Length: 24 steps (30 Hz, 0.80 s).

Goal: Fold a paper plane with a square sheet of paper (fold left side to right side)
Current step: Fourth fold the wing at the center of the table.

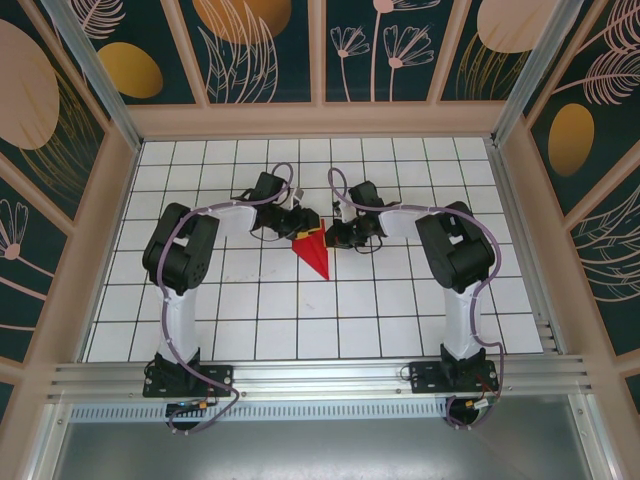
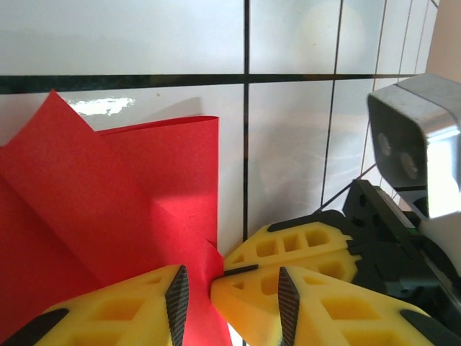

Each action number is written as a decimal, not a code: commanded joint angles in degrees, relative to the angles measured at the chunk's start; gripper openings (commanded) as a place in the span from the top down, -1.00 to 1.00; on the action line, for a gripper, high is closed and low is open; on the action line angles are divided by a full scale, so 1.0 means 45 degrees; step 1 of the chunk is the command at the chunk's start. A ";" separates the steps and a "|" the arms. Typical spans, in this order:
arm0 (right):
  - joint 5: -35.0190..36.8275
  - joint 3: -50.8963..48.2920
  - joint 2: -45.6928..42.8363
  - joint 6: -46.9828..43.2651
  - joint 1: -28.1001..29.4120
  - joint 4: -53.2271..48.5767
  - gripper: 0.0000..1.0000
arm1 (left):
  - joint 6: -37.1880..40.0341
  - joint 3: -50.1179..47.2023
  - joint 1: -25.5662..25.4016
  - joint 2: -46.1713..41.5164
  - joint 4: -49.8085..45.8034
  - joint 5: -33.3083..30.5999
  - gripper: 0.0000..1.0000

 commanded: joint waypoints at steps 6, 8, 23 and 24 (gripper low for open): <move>0.1422 0.0023 0.0869 -0.0264 0.0232 -0.0895 0.97 | 0.0613 -0.0039 -0.0015 0.0274 -0.0801 -0.0843 0.19; 0.1436 0.0015 0.0860 -0.0269 0.0232 -0.0879 0.97 | 0.0746 -0.0133 -0.0016 0.0285 -0.0970 -0.1116 0.19; 0.0538 0.0639 -0.0386 0.0009 -0.0161 -0.0078 0.71 | 0.0763 -0.1015 -0.0016 0.0856 -0.0783 -0.1839 0.19; 0.0576 0.0666 -0.0594 0.0010 -0.0230 -0.0065 0.68 | 0.0736 -0.1035 -0.0016 0.0874 -0.0783 -0.1854 0.19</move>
